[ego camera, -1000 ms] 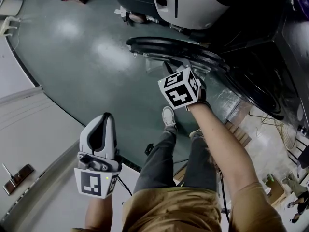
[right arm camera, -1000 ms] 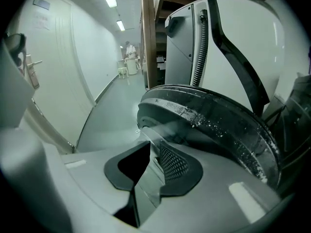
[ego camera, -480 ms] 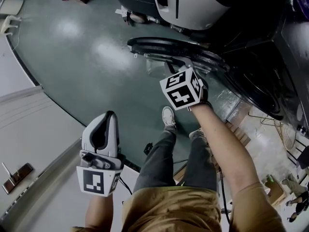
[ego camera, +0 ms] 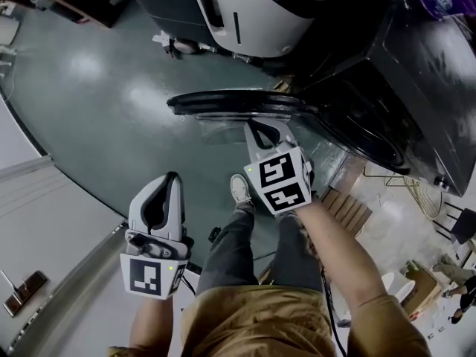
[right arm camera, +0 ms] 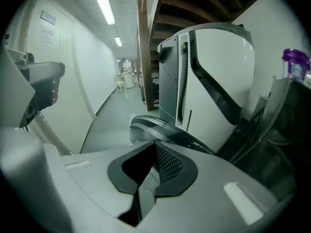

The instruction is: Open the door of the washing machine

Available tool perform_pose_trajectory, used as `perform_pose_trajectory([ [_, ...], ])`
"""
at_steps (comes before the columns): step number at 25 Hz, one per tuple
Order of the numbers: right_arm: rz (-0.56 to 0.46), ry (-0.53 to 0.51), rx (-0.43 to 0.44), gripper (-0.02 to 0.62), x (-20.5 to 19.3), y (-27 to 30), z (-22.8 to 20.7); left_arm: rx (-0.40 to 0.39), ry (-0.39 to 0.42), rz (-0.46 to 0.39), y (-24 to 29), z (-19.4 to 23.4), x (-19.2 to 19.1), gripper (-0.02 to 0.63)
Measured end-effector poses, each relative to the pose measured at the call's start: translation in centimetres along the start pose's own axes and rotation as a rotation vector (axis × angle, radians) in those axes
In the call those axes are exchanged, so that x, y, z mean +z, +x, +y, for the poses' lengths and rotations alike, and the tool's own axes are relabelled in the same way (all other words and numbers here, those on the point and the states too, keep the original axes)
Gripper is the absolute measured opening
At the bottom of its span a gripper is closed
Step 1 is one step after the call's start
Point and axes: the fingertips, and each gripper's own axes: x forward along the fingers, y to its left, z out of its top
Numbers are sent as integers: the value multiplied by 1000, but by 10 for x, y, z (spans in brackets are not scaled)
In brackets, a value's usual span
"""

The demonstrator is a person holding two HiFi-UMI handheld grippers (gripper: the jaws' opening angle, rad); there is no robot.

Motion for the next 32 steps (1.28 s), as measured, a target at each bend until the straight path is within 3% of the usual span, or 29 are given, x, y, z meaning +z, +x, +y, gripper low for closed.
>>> perform_pose_trajectory([
  [8,30,156,-113,5,-62,-106,-56,-115,9,-22,34,-55,18,60],
  [16,10,284,-305,5,-111,-237,-112,-228,54,-59,58,-120,61,60],
  [25,-92,312,-479,5,-112,-361,-165,-309,116,-136,74,-190,126,60],
  [32,-178,338,-577,5,-108,-443,-192,-323,145,-186,79,-225,162,60],
])
